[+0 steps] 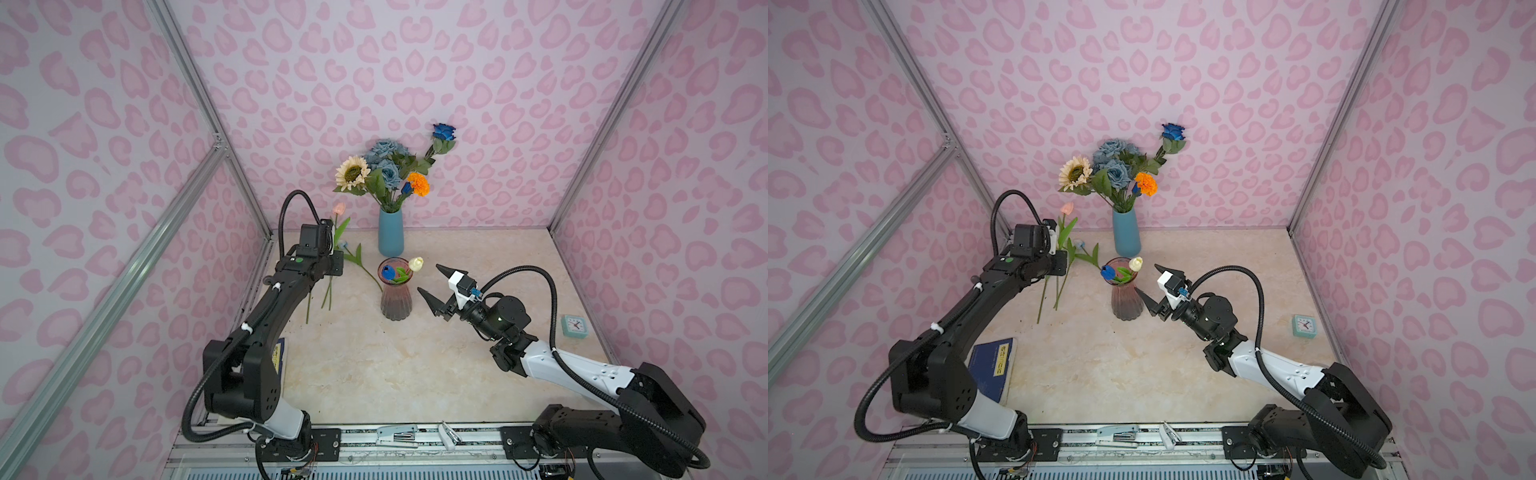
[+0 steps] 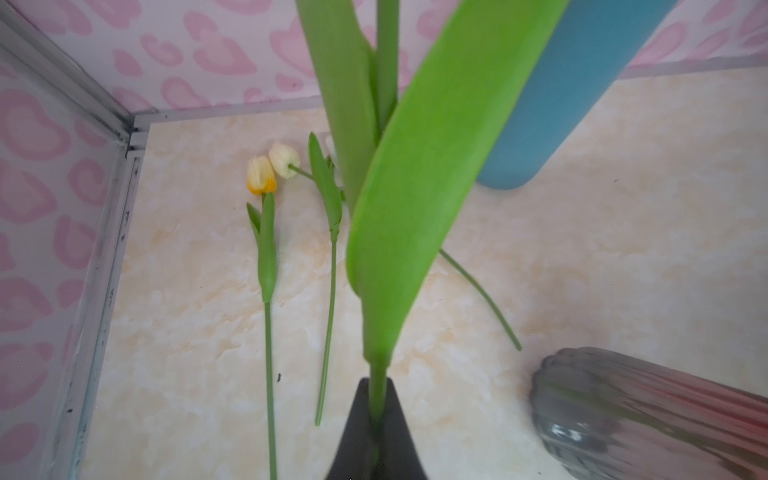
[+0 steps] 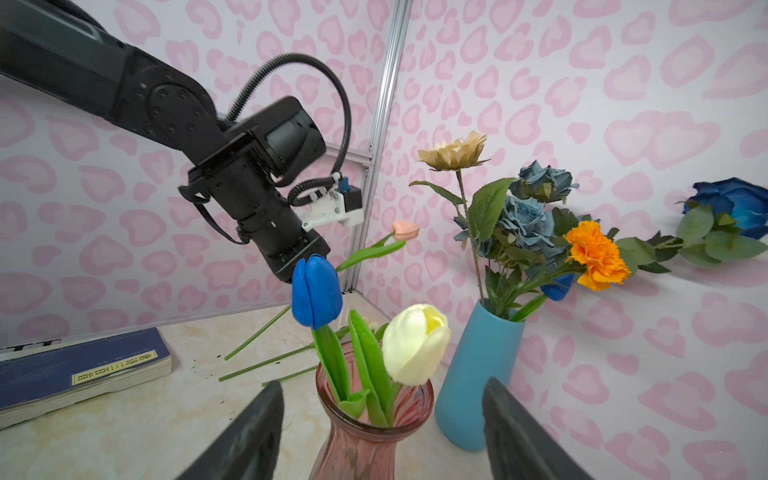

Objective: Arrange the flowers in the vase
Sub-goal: 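Lift the pink tulip with the left gripper toward the pink vase, then lower the pink tulip stem into the pink vase with the left gripper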

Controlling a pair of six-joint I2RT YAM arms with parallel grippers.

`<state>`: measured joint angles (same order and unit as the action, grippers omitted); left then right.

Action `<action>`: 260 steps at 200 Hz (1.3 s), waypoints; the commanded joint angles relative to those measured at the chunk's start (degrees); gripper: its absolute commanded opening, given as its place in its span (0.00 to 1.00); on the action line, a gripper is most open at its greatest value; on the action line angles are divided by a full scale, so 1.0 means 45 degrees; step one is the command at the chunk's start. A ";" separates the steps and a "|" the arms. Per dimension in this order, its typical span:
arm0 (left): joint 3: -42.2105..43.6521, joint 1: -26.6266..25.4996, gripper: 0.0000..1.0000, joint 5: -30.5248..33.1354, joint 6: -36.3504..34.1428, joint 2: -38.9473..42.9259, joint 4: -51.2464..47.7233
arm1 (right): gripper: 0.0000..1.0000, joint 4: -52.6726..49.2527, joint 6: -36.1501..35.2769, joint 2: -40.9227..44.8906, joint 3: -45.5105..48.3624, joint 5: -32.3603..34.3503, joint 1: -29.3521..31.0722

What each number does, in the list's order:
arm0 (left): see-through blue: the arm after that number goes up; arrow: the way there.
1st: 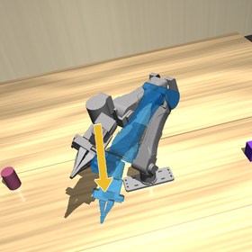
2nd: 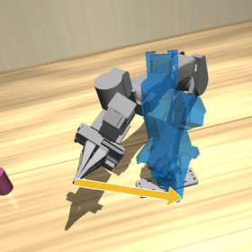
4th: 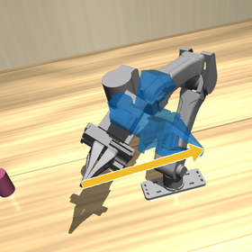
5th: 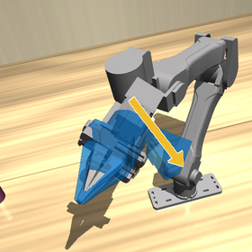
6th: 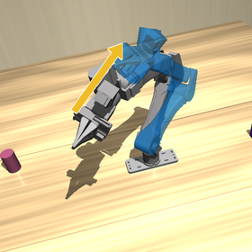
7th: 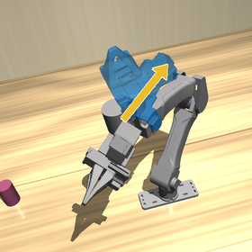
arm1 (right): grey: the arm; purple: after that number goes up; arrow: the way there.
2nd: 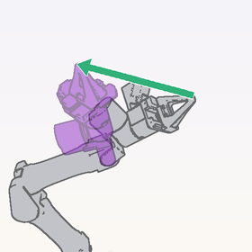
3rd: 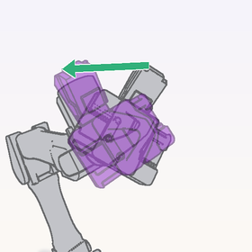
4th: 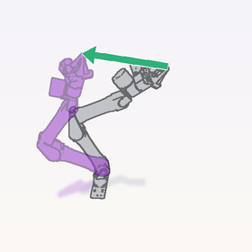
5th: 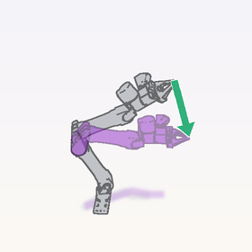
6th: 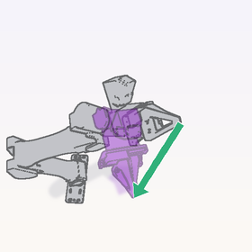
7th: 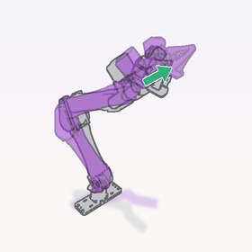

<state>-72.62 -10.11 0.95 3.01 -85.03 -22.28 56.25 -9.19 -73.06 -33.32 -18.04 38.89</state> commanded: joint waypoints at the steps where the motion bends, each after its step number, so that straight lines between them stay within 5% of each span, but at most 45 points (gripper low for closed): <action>1: 0.1367 -0.0104 0.02 -0.1795 0.0695 0.1536 0.4296 | 0.75 0.0587 0.0083 -0.0145 -0.0039 0.0084 -0.0009; 91: 0.4191 -0.1785 0.02 -0.4167 0.0566 0.4209 1.1596 | 0.75 0.0905 0.0078 -0.0234 -0.0055 0.0084 -0.0032; 260: 0.4816 -0.2542 0.02 -0.5550 0.1334 0.1300 1.6221 | 0.75 0.0733 0.0223 0.0027 -0.0072 -0.0005 -0.0013</action>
<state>-51.59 -21.50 -22.76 8.51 -77.58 45.17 58.61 -7.73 -73.49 -34.46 -18.31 38.89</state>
